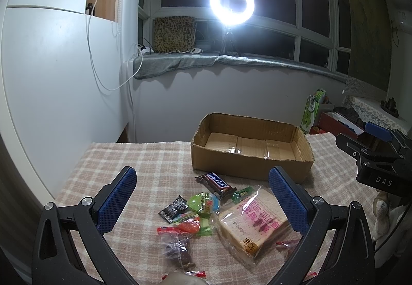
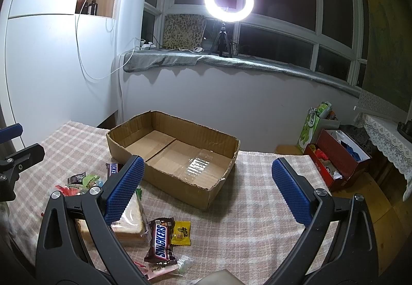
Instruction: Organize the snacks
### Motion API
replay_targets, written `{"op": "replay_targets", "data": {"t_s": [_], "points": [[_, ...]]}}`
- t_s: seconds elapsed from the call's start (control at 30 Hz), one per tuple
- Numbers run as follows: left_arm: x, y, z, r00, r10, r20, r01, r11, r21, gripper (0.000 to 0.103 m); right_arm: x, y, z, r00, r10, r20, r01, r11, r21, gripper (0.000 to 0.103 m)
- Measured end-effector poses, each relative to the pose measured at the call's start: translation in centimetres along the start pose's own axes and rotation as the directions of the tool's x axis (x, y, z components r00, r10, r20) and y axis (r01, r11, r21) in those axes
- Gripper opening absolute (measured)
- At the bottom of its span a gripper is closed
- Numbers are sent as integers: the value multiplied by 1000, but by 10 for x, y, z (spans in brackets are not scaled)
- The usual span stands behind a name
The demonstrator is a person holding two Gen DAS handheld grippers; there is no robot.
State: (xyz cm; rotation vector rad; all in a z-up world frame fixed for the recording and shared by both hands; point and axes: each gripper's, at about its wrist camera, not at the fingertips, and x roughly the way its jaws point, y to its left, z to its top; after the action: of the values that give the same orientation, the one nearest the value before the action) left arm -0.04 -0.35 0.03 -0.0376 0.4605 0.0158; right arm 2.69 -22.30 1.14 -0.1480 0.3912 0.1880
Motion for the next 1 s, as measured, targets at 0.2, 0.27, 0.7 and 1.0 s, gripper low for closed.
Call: {"op": "replay_targets", "data": {"t_s": [0.2, 0.27, 0.7, 1.0], "points": [[1, -1, -2, 1000, 1, -3, -1, 1000, 1, 102, 1, 1, 0, 1000, -1, -1, 1, 1000, -3, 101], [3, 0, -3, 1000, -1, -9, 1, 1000, 1, 102, 0, -2, -2, 1000, -1, -5, 1, 1000, -4, 101], [27, 27, -19, 990, -90, -105, 80, 992, -96, 102, 32, -10, -29, 981, 131, -144, -128, 991, 32, 101], [37, 29, -41, 962, -197, -188, 163, 970, -182, 88, 58, -8, -45, 928, 283, -241, -268, 959, 95, 101]]}}
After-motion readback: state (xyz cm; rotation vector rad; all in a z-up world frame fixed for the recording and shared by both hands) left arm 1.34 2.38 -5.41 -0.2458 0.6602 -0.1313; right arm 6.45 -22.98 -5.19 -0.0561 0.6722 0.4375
